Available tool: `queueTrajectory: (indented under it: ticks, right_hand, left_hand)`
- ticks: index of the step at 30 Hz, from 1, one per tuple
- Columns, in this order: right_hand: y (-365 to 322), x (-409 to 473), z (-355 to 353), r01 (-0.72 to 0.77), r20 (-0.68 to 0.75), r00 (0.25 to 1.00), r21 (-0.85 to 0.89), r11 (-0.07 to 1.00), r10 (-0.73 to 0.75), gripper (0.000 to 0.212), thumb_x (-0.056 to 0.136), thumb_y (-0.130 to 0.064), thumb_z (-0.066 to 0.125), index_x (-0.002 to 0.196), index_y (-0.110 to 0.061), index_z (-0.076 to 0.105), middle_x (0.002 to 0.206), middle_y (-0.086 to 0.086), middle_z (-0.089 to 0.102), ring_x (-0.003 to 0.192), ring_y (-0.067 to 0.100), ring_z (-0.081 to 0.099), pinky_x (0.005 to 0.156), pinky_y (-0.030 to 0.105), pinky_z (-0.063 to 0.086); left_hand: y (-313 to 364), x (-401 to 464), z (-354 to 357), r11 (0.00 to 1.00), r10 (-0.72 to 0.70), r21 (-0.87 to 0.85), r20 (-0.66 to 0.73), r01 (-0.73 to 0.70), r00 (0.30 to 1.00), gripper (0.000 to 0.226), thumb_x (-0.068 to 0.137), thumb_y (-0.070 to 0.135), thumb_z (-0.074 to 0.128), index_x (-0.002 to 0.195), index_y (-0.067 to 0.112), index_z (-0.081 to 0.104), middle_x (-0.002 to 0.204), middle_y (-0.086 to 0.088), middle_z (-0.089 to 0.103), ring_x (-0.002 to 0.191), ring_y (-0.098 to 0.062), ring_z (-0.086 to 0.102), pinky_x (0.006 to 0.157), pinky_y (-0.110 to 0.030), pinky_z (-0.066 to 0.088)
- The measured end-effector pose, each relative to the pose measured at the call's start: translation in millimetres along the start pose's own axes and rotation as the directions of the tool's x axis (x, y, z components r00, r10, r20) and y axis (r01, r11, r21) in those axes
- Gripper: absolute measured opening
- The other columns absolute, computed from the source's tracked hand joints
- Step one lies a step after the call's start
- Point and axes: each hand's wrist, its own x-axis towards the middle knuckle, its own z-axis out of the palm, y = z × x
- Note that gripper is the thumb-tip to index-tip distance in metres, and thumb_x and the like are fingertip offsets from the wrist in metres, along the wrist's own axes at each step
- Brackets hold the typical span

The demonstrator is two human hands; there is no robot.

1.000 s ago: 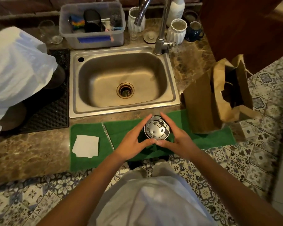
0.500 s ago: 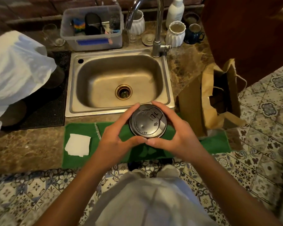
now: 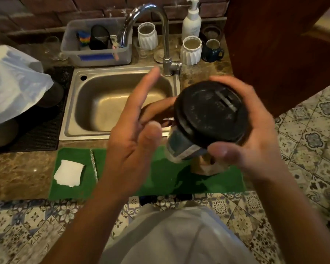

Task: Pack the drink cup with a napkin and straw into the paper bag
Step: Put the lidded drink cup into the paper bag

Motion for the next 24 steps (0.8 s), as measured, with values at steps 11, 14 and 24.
queueTrajectory:
  ticks: [11,14,24]
  right_hand:
    - [20,-3,-88,0.013,-0.302,0.952,-0.150,0.989,-0.058,0.078,0.078,-0.041,0.065,0.145,-0.006,0.043,0.133,0.000,0.057,0.126,0.010,0.059,0.101,0.029,0.050]
    - [29,-4,-96,0.036,-0.335,0.939,-0.123,0.992,-0.076,0.078,0.080,-0.038,0.063,0.144,-0.001,0.041,0.131,0.001,0.056,0.124,0.016,0.059,0.100,0.031,0.049]
    - [36,-6,-98,0.063,-0.421,0.896,-0.188,0.980,-0.138,0.079,0.083,-0.038,0.063,0.147,0.001,0.037,0.139,0.021,0.049,0.128,0.024,0.056,0.102,0.031,0.047]
  left_hand:
    - [-90,30,97,0.770,-0.384,0.521,-0.084,0.369,0.920,0.083,0.095,0.046,0.062,0.160,0.032,0.013,0.163,0.005,0.027,0.137,-0.018,0.050,0.106,-0.049,0.049]
    - [-105,37,107,0.678,-0.389,0.643,-0.097,0.356,0.916,0.093,0.088,0.053,0.067,0.159,0.031,0.010,0.160,0.001,0.030,0.130,-0.022,0.056,0.098,-0.046,0.052]
    - [-112,43,110,0.644,-0.310,0.695,-0.145,0.320,0.940,0.075,0.083,0.027,0.070,0.146,0.038,0.032,0.097,0.000,0.072,0.085,-0.026,0.068,0.066,-0.044,0.057]
